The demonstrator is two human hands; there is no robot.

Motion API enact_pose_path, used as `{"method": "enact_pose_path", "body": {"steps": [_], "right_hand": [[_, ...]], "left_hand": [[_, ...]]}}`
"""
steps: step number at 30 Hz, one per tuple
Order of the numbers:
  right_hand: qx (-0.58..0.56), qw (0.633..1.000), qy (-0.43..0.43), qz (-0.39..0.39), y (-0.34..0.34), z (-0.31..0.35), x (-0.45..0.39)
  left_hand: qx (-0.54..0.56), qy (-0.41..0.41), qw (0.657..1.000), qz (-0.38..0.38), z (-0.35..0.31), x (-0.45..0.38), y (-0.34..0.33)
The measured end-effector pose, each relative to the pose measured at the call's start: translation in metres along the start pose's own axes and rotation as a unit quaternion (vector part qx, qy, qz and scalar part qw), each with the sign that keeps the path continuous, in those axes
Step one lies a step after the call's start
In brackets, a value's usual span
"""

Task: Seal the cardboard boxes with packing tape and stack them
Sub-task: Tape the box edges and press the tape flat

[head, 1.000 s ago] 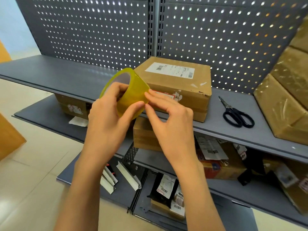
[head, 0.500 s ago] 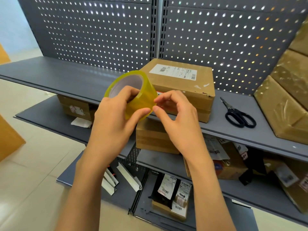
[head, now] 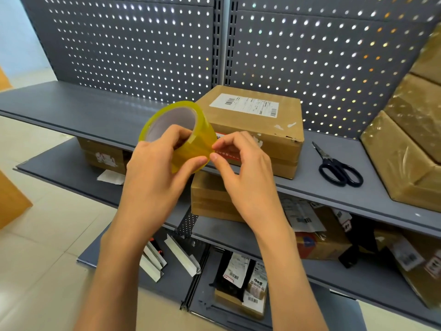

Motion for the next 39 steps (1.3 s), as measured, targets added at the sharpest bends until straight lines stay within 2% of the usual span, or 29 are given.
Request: {"method": "enact_pose_path", "body": {"steps": [12, 21, 32, 39], "right_hand": [[0.030, 1.000, 0.003, -0.001, 0.004, -0.004, -0.006], [-0.011, 1.000, -0.005, -0.015, 0.013, -0.011, -0.007], [-0.027, 0.999, -0.008, 0.019, 0.006, -0.013, -0.003], [-0.041, 0.999, -0.013, -0.001, 0.011, -0.012, 0.000]], "left_hand": [[-0.054, 0.004, 0.998, -0.008, -0.003, -0.006, -0.008], [-0.073, -0.020, 0.997, -0.028, -0.018, -0.009, -0.008], [-0.075, -0.017, 0.997, 0.001, -0.015, -0.008, -0.013], [-0.081, -0.011, 0.997, -0.002, -0.015, -0.007, -0.012]]}}
Point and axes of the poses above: each hand's wrist, its own x-axis away from the middle knuckle, its own y-axis out of the back of the hand, z = x × y, the point moved 10 cm from there along -x, towards the middle knuckle, and after that the axes turned 7 degrees about z, right-handed, at the moved point
